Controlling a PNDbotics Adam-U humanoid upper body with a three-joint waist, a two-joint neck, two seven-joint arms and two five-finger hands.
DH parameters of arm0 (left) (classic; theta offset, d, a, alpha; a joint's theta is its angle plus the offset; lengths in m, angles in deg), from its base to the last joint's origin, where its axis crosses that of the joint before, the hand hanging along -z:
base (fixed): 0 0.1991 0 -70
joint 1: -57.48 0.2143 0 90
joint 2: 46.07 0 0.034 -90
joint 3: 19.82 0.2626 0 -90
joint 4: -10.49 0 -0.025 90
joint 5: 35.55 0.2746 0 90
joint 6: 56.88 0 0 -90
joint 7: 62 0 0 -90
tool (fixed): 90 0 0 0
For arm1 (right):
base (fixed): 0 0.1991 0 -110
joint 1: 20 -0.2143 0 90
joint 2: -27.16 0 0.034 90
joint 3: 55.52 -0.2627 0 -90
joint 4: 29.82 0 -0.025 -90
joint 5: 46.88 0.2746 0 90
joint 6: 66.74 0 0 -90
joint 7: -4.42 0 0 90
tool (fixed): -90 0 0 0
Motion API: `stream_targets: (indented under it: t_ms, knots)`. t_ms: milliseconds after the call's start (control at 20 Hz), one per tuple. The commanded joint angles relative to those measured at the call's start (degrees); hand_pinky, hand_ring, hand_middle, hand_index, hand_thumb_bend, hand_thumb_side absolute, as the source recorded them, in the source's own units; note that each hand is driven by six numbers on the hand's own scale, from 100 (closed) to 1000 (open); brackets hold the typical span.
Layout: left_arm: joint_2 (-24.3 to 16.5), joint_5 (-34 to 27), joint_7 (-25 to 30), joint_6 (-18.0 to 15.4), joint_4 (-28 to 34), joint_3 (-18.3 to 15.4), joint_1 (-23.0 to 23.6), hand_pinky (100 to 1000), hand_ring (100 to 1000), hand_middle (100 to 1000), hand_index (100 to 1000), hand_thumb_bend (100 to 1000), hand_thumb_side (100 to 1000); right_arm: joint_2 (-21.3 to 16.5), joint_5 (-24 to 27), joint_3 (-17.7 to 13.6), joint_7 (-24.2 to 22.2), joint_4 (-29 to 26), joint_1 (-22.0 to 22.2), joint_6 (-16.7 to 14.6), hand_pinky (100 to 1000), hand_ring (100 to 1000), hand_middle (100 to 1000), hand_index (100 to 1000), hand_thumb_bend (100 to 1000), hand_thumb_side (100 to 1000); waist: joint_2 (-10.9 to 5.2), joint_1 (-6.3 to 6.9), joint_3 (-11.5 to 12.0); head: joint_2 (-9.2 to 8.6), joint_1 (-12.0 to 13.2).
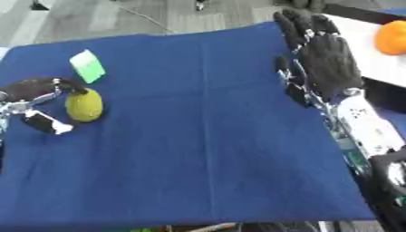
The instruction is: Pick up the objects with one hand, pass them to the other hand, and then place them into the box on the other side of the table.
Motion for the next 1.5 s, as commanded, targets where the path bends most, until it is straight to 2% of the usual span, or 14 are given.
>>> stream_targets:
  t_ms: [50,200,250,300,450,600,700,750,800,900,1000,1150,1250,1500]
  knots:
    - [-0.57,0.41,-8.18,2.40,-0.86,-0.69,-0.52,755,753,801,878,325,265,0.11,0.47,-0.56,0.42,-0.54,-0.45,0.18,870,681,897,1000,100,100,-0.60,-0.41,-0.03,-0.14,0.17]
    - [-0.25,-0.13,-14.41,4.27,-1.67,-0.26,-0.53,760,760,808,881,327,248,0.23,0.75,-0.60,0.53,-0.54,-0.44,0.28,869,685,894,1000,100,100,-0.48,-0.54,-0.11,-0.14,0.26]
    - [-0.19,0.17,-15.56,4.63,-2.09,0.06,-0.58,763,767,814,885,375,235,0.26,0.83,-0.62,0.59,-0.53,-0.44,0.32,869,688,892,1000,100,100,-0.45,-0.54,-0.12,-0.14,0.33]
    - [-0.12,0.71,-16.34,4.88,-2.62,0.40,-0.63,765,771,817,887,329,262,0.29,0.92,-0.64,0.65,-0.52,-0.43,0.35,868,690,890,1000,100,100,-0.41,-0.54,-0.13,-0.14,0.39]
    - [0.22,3.07,-17.45,5.52,-4.28,1.25,-0.69,764,770,809,882,324,283,0.41,1.24,-0.67,0.83,-0.50,-0.43,0.42,867,695,886,1000,100,100,-0.27,-0.60,-0.22,-0.14,0.45]
    - [1.06,4.50,-19.44,6.71,-5.18,1.24,-0.68,680,634,659,786,264,273,0.56,1.57,-0.78,0.97,-0.52,-0.46,0.56,866,700,885,1000,100,100,-0.10,-0.78,-0.42,-0.14,0.55]
    - [1.57,4.14,-22.38,7.11,-4.97,0.89,-0.73,548,499,516,680,163,239,0.60,1.76,-0.84,1.05,-0.52,-0.45,0.67,865,701,885,1000,100,100,-0.03,-0.89,-0.48,-0.14,0.64]
    - [1.79,3.47,-24.20,7.03,-4.69,0.61,-0.79,498,393,408,573,100,215,0.61,1.83,-0.87,1.09,-0.52,-0.45,0.71,865,701,884,1000,100,100,-0.01,-0.92,-0.49,-0.14,0.69]
    - [1.95,2.40,-26.03,6.73,-4.39,0.32,-0.83,450,341,358,523,100,219,0.60,1.87,-0.90,1.11,-0.52,-0.44,0.75,865,701,884,1000,100,100,0.00,-0.93,-0.49,-0.14,0.72]
    - [2.09,-0.56,-28.57,5.54,-3.95,-0.12,-0.99,383,274,296,463,100,260,0.56,1.94,-0.94,1.14,-0.50,-0.45,0.80,864,699,885,1000,100,100,-0.02,-0.92,-0.48,-0.14,0.73]
    - [2.10,-4.89,-28.77,3.16,-2.97,-0.53,-1.28,376,264,287,455,100,278,0.46,2.02,-0.98,1.12,-0.48,-0.45,0.86,864,699,885,1000,100,100,-0.06,-0.92,-0.43,-0.14,0.67]
    - [1.99,-12.94,-24.35,-1.14,0.00,-0.64,-2.29,382,266,289,458,100,311,0.25,2.15,-0.90,1.01,-0.44,-0.51,0.83,864,693,885,1000,100,100,-0.15,-0.85,-0.28,-0.14,0.56]
    - [2.41,-19.86,-19.20,-2.07,2.75,0.54,-3.33,383,264,288,457,100,332,0.07,2.20,-0.74,0.82,-0.41,-0.62,0.70,865,686,885,1000,100,100,-0.23,-0.81,-0.18,-0.14,0.45]
    - [4.96,-43.13,1.22,-2.36,9.11,3.37,-4.89,379,259,283,451,100,376,-0.39,2.35,-0.26,0.13,-0.35,-1.01,0.38,867,674,888,1000,100,100,-0.42,-0.98,0.05,-0.14,0.13]
